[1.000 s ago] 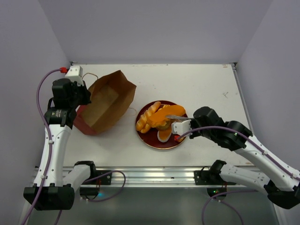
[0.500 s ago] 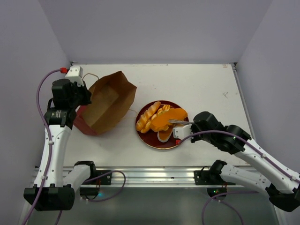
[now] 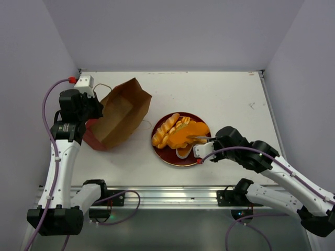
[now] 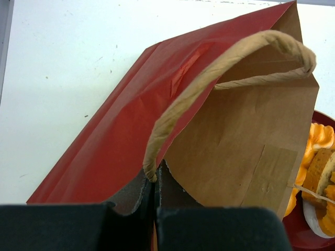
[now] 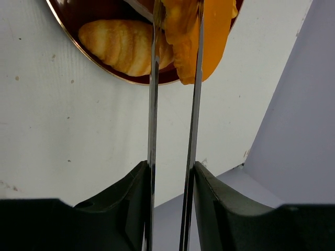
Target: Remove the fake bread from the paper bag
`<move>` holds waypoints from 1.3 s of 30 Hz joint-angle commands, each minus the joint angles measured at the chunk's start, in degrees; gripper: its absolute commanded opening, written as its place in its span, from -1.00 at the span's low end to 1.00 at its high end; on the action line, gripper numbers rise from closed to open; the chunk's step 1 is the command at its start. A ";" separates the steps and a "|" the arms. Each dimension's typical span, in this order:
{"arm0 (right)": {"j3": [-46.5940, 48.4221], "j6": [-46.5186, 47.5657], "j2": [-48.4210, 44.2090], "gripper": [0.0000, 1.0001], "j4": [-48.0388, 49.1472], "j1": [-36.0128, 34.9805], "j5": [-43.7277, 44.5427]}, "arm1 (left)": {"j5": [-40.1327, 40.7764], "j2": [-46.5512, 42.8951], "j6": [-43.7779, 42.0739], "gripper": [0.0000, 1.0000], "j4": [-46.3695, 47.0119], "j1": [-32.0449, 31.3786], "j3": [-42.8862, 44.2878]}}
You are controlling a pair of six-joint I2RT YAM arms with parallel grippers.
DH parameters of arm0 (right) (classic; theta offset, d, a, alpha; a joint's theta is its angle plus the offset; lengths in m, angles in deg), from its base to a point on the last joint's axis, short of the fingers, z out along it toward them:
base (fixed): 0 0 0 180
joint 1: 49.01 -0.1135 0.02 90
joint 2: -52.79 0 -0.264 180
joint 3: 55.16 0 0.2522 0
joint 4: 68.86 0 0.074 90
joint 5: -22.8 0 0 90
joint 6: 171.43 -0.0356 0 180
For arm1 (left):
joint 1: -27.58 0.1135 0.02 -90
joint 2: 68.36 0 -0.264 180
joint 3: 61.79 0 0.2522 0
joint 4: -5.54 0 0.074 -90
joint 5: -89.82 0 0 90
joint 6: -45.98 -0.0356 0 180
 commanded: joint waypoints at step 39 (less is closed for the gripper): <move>1.60 -0.09 -2.95 0.05 -7.92 0.30 -9.25 | -1.28 0.24 0.93 -1.00 0.89 0.44 0.34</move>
